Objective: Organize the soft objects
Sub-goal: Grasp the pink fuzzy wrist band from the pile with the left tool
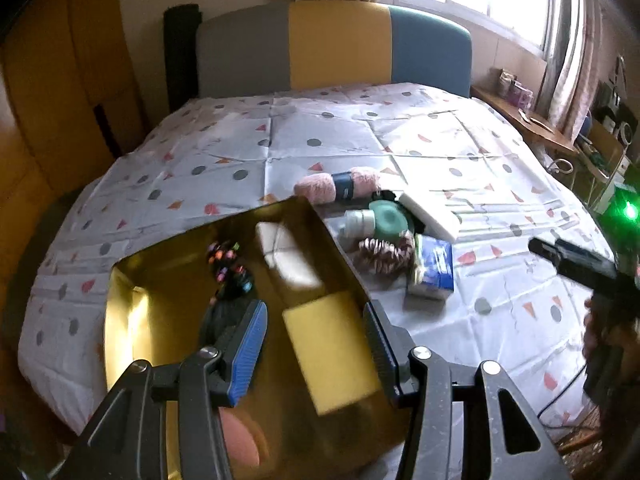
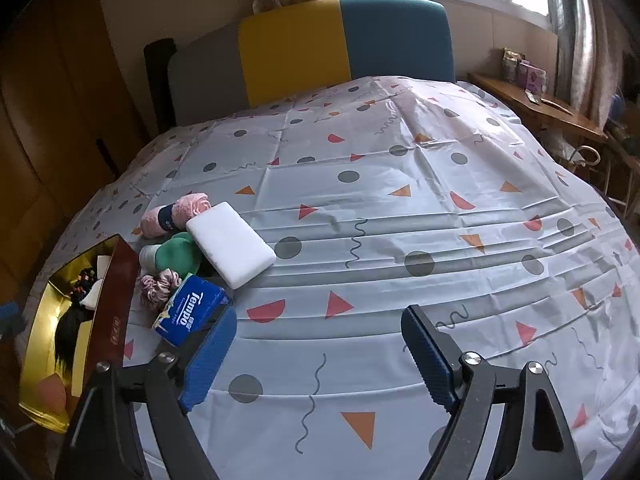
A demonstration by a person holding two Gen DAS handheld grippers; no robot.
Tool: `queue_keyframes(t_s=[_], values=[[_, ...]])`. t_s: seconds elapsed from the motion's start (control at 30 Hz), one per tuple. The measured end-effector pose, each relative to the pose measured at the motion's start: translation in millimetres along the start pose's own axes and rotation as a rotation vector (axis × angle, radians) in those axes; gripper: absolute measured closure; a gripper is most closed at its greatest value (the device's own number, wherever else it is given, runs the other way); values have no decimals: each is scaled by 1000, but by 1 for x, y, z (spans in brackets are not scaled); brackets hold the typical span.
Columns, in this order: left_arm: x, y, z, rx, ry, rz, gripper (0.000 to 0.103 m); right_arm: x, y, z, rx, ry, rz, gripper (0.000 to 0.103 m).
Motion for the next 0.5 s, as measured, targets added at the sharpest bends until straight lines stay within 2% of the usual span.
queue_keyframes(t_s=[0.2, 0.27, 0.4, 0.5], values=[[45, 33, -3, 28, 92, 26, 52, 0, 0, 1, 14, 13, 8, 17], [59, 49, -6, 41, 153, 43, 52, -1, 0, 2, 17, 8, 9, 17], [80, 80, -15, 56, 282, 63, 44, 0, -1, 5, 32, 7, 8, 17], [92, 104, -22, 68, 384, 75, 43, 0, 0, 5, 42, 15, 13, 16]])
Point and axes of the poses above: each gripper's, at about its wrist camera, not at the fingertips, and y roughly the way its jaws point, z to its left, x to its top, the point moved 9 cm from there along y, roughly the way its jaws point, and after that the axes turned 3 degrees about -x, right-handed, at the moved point
